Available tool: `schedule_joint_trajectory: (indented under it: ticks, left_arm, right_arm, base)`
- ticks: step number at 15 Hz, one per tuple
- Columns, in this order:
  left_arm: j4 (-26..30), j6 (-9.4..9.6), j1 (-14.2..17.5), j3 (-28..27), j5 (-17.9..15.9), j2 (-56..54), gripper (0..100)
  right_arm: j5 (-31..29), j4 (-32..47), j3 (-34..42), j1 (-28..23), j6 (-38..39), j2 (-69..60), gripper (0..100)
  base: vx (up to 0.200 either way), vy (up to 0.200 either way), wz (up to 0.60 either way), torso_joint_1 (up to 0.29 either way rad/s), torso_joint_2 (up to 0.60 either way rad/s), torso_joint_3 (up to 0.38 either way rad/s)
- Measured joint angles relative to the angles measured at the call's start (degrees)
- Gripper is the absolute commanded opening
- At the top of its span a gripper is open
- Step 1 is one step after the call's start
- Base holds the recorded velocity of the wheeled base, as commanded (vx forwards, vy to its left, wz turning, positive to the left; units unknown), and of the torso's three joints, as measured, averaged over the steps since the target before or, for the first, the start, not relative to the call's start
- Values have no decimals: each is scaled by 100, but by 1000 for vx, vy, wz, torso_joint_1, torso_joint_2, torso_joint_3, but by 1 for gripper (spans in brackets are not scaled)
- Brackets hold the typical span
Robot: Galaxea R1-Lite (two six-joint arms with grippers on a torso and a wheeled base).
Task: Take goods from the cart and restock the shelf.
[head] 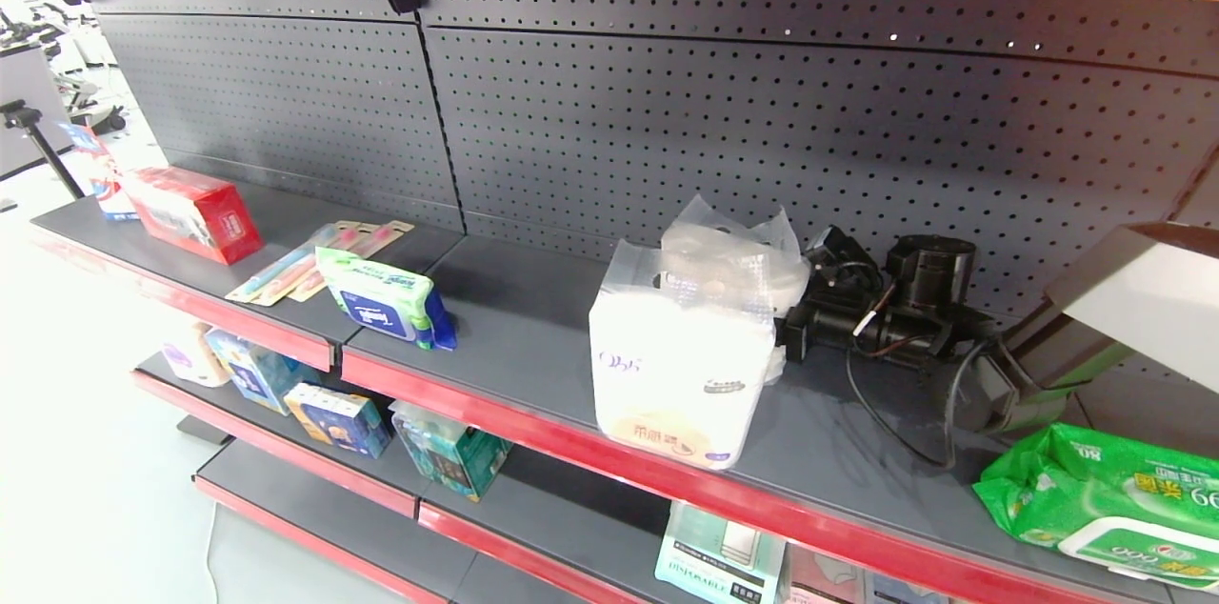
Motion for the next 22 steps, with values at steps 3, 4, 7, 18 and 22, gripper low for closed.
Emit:
schedule_joint_trajectory:
  ticks: [3, 4, 7, 18, 22]
  left_arm:
    - [0, 0, 0, 0, 0, 0, 100]
    - [0, -2, 0, 0, 0, 0, 100]
    - [0, -2, 0, 0, 0, 0, 100]
    - [0, -2, 0, 0, 0, 0, 100]
    - [0, 0, -2, 0, 0, 0, 100]
  right_arm:
    - [-10, 2, -30, 72, 193, 23, 0]
    - [-10, 0, -35, 90, 200, 34, 0]
    - [-2, 0, -39, 99, 211, 59, 0]
    - [11, 35, -28, -30, 215, 67, 100]
    - [39, 24, 135, -201, 201, -101, 100]
  base:
    - [0, 0, 0, 0, 0, 0]
    - [0, 0, 0, 0, 0, 0]
    - [0, 0, 0, 0, 0, 0]
    - [0, 0, 0, 0, 0, 0]
    - [0, 0, 0, 0, 0, 0]
